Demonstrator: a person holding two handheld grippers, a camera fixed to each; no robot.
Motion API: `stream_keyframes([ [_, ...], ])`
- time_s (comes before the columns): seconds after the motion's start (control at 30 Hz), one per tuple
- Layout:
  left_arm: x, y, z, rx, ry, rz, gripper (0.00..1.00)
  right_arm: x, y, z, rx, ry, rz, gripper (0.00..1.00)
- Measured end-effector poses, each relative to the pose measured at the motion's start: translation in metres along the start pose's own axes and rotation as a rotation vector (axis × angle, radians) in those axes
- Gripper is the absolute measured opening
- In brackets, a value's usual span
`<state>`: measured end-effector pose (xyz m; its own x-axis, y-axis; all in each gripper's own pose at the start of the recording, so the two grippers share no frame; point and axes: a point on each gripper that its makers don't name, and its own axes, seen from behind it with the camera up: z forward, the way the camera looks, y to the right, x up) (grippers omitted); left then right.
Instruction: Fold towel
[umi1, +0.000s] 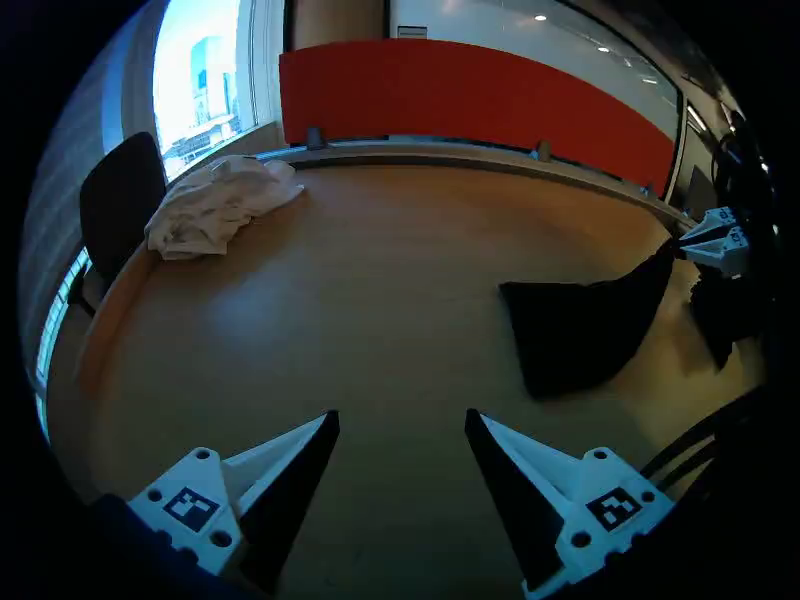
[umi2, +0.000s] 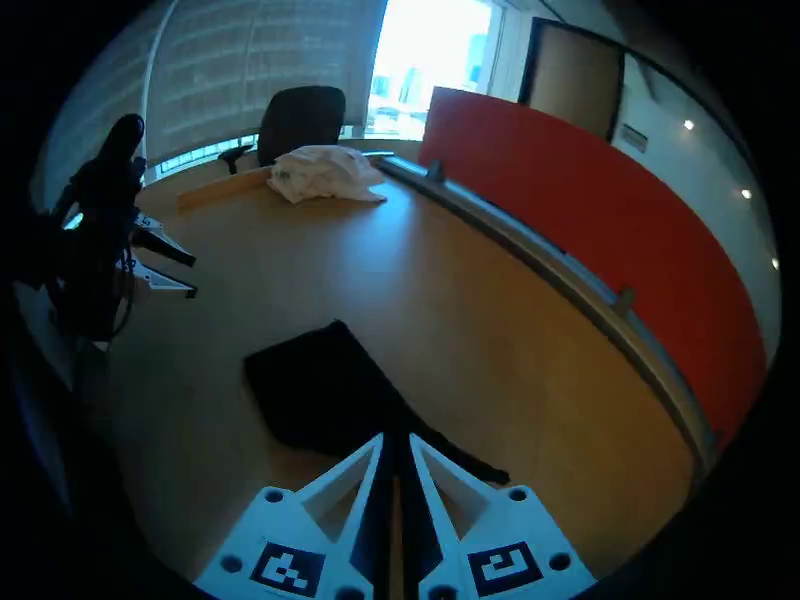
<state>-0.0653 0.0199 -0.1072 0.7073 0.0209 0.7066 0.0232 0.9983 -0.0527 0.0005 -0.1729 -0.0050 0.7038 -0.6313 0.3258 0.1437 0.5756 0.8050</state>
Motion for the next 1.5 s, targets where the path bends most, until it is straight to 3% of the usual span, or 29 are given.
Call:
stream_keyframes([
  [0.6,0.0,-0.002,-0.006,-0.011,0.011,-0.013,0.93,0.023,-0.018,0.024,0.052,0.001,-0.043,0.06],
  [1.0,-0.004,0.0,-0.012,-0.014,0.019,-0.012,0.94,0.045,-0.047,0.052,0.116,0.007,-0.066,0.05],
  [1.27,-0.008,-0.008,-0.017,-0.006,0.018,-0.007,0.94,0.059,-0.07,0.07,0.163,0.008,-0.078,0.05],
  [1.5,-0.014,-0.016,-0.021,0.005,0.013,-0.007,0.93,0.062,-0.105,0.095,0.23,-0.006,-0.067,0.05],
])
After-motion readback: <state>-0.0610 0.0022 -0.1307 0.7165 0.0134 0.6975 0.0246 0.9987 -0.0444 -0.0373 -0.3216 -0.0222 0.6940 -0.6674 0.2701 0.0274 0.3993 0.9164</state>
